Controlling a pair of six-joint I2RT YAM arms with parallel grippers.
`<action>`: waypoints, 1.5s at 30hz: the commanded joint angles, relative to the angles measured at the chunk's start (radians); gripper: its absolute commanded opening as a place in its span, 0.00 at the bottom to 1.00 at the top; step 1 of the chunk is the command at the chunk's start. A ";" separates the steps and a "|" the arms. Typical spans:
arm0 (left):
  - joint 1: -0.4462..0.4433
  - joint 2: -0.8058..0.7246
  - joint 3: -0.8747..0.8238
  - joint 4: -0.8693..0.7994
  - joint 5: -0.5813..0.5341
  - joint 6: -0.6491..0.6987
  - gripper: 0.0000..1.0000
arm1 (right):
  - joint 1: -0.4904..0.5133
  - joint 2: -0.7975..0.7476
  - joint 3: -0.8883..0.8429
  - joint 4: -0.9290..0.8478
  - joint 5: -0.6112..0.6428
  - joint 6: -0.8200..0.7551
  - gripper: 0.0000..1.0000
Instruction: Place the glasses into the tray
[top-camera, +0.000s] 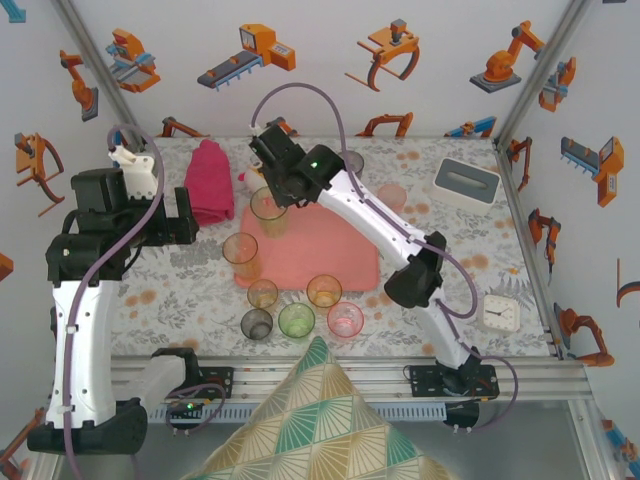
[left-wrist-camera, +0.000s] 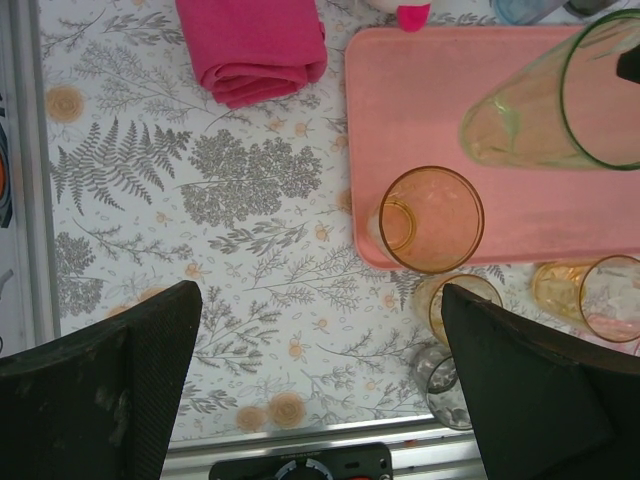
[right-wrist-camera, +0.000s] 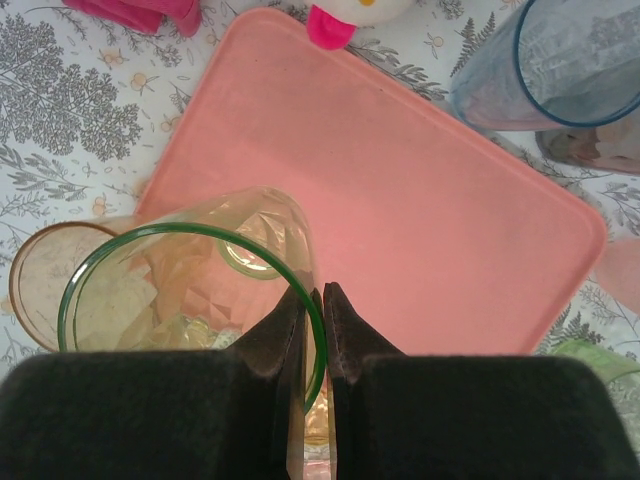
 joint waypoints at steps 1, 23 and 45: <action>0.010 -0.006 0.006 -0.008 0.044 -0.021 0.97 | -0.002 -0.001 0.046 0.079 -0.007 0.038 0.07; 0.030 -0.041 -0.028 0.004 0.110 -0.035 0.97 | -0.002 0.134 0.067 0.165 -0.031 0.049 0.08; 0.039 -0.052 -0.065 0.025 0.137 -0.043 0.97 | -0.002 0.196 0.048 0.195 -0.091 0.087 0.09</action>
